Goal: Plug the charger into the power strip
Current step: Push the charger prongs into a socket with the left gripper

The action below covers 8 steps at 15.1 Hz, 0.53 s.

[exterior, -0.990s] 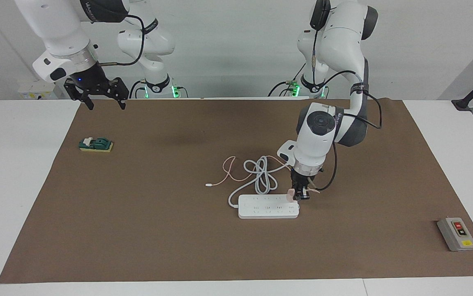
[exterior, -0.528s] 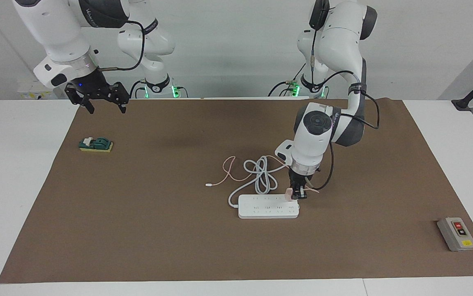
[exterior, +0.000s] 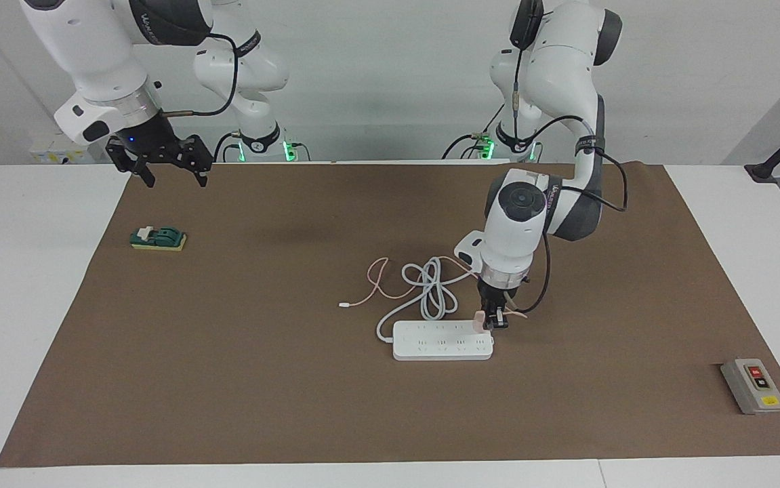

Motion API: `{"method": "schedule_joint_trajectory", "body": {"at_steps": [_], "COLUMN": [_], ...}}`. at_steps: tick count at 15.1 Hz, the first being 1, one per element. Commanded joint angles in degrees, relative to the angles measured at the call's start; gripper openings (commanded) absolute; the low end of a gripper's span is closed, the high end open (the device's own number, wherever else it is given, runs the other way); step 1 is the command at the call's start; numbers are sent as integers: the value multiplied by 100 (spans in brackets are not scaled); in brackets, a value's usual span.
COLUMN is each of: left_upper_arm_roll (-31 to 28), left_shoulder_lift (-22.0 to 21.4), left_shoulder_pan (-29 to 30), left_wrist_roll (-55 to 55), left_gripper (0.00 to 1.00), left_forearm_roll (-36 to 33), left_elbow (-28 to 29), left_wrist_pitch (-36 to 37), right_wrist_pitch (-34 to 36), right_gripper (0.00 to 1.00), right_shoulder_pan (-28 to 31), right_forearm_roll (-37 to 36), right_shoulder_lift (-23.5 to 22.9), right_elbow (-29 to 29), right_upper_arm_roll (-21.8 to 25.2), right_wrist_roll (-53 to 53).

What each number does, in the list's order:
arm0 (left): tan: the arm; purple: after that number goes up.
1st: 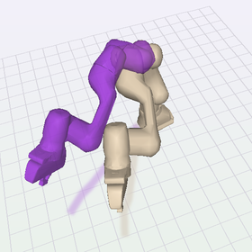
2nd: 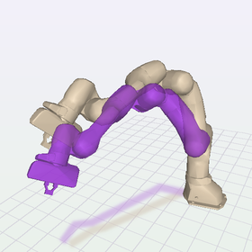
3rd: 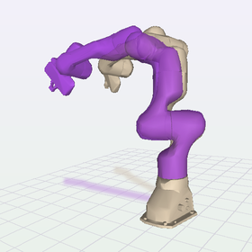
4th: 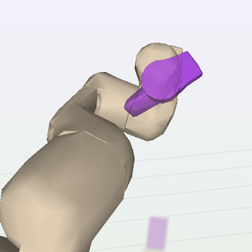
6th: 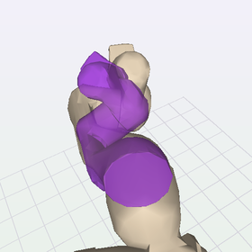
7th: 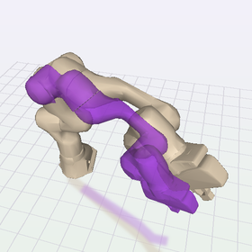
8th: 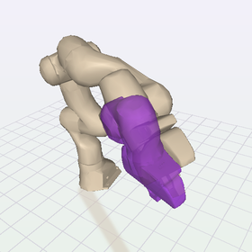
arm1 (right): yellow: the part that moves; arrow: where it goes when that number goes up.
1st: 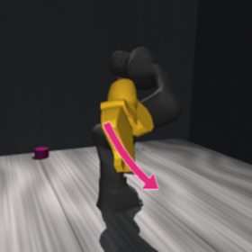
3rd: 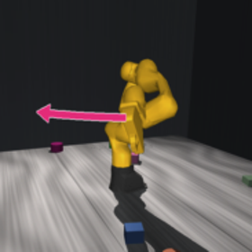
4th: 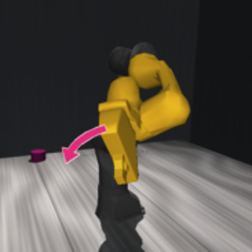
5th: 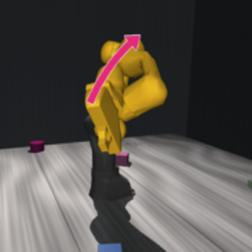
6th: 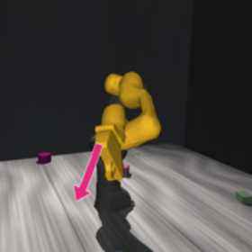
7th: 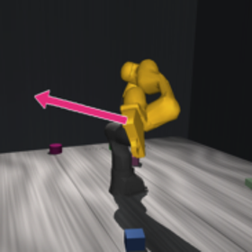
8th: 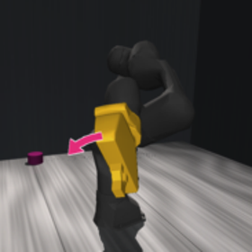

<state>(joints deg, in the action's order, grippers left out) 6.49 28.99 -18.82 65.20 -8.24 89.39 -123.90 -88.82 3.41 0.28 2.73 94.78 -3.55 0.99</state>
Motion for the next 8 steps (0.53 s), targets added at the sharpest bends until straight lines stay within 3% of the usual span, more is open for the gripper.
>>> {"method": "schedule_joint_trajectory", "body": {"at_steps": [1,8], "left_upper_arm_roll": [-69,-52], "left_shoulder_lift": [-192,-235], "left_shoulder_pan": [-78,-69], "left_wrist_roll": [-139,-508], "left_gripper": [0,0], "left_forearm_roll": [-125,-90], "left_elbow": [280,395], "left_wrist_pitch": [-143,-117], "right_wrist_pitch": [-39,-48], "right_gripper": [100,100], "right_shoulder_pan": [28,55], "right_forearm_roll": [-90,-116], "right_shoulder_lift": [26,35], "right_elbow": [14,23], "right_upper_arm_roll": [-14,-14], "right_wrist_roll": [94,86]}}
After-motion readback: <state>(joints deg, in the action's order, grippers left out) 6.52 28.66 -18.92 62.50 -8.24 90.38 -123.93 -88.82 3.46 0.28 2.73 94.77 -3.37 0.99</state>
